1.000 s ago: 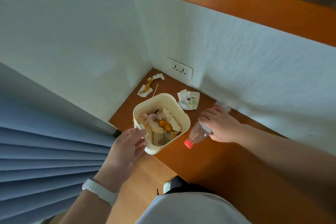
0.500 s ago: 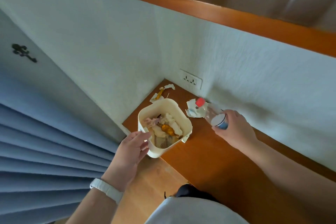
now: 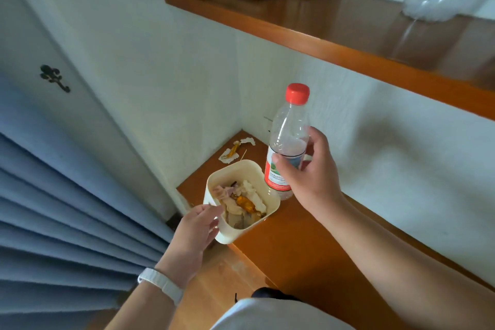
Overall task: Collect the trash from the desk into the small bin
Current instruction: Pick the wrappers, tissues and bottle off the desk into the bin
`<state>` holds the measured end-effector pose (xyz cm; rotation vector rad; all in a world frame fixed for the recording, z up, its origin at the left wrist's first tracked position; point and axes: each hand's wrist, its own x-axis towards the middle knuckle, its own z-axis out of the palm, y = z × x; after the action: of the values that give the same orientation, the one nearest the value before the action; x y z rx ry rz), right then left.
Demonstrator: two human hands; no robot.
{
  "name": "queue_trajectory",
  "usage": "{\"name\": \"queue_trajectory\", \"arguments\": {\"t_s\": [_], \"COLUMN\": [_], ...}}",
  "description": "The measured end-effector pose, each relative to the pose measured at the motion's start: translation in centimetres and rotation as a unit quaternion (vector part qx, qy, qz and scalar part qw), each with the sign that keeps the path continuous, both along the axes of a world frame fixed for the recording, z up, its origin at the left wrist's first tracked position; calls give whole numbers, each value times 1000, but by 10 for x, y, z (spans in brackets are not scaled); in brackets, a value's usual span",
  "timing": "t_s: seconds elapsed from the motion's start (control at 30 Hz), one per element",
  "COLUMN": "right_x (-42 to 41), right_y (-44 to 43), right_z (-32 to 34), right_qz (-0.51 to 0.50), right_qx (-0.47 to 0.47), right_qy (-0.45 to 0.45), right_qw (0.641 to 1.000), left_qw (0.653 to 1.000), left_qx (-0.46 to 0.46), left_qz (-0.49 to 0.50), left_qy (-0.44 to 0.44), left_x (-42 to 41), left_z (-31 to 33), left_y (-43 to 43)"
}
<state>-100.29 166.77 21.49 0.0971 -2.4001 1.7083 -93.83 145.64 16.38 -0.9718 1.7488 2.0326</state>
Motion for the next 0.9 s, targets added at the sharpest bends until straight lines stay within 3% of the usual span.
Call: {"name": "queue_trajectory", "arguments": {"t_s": [0.2, 0.57, 0.9], "right_x": [13, 28, 20], "right_y": [-25, -23, 17], "right_z": [-7, -43, -45], "right_qz": [117, 203, 252], "right_qx": [-101, 61, 44], "right_qy": [-109, -167, -200], "right_qw": [982, 963, 946], "left_qw": [1000, 998, 992], "left_qx": [16, 15, -11], "left_qz": [6, 36, 122], "left_qy": [6, 41, 37], "left_x": [5, 23, 33], "left_z": [-6, -15, -3], "left_y": [8, 4, 8]}}
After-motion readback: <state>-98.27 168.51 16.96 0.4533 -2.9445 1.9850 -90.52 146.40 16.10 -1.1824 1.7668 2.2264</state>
